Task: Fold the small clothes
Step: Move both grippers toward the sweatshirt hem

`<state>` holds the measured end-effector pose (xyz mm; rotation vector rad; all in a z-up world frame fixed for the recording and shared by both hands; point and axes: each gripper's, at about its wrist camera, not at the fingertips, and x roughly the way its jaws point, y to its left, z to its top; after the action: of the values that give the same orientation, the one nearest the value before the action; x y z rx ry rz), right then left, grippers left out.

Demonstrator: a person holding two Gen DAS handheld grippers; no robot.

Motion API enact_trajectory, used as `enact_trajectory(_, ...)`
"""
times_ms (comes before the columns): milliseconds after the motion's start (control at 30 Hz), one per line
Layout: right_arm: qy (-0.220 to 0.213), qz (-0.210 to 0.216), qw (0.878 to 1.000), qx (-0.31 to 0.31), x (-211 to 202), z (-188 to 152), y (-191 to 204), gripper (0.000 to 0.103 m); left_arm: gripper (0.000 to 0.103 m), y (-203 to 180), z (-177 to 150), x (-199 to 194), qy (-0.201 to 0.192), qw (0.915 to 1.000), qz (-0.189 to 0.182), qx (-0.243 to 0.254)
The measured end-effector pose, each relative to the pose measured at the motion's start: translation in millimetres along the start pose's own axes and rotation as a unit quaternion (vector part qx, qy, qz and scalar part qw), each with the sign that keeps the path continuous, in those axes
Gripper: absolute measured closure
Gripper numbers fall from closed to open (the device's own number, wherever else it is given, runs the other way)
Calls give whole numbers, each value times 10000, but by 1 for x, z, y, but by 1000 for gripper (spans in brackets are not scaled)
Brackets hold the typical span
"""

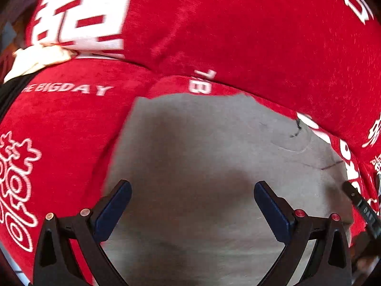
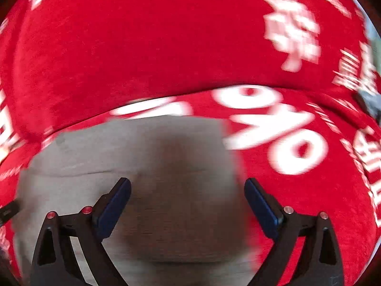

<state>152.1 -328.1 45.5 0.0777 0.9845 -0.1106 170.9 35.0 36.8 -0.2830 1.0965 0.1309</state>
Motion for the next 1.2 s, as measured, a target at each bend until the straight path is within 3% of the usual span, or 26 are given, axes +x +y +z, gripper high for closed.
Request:
enact_trajectory(100,201,284,9959,-830,10,1,59,6,0,-29,-5,20,227,9981,268,504)
enact_trajectory(167,368,111,9908,-1295,23,-5,83,6,0,-35,-12,23,51,9959,439,793)
enact_trajectory(200,318,39,9897,-1394,26,-6,83,6,0,-31,-13,21,56,9959,406,806)
enact_trajectory(300,339,-127,9952,-911,27,3,47,6,0,-12,-15,10,90,9958,413,818)
enact_trajectory(400,135,-899,9951,-397,4,4,7,6,0,8,-24,-10,-109,9960,534,703)
enact_trajectory(500,-88,-166,9995,-260,-28,-12,-2,6,0,17,-39,-19,-34,9992,116,391)
enact_trajectory(600,203,456,9958,-772,-38,-42,29,6,0,3,-59,-15,12,9983,201,548)
enact_trajectory(700,302,139,9901,-1364,-37,-78,50,6,0,0,-80,-22,-107,9977,281,605)
enact_trajectory(733,-8,60,9899,-1418,-45,-92,50,6,0,3,-86,-27,-89,9981,233,564)
enact_trajectory(767,-139,73,9905,-1363,-52,-99,47,5,0,7,-92,-31,-45,9986,129,517)
enact_trajectory(833,222,235,9918,-1234,-57,-115,40,5,0,12,-107,-39,6,9978,253,615)
enact_trajectory(1067,-70,425,9876,-1511,-107,-190,11,5,0,40,-173,-72,-359,9957,77,847)
enact_trajectory(1200,7,429,9848,-1680,-137,-224,-7,5,0,52,-207,-87,-340,9951,17,932)
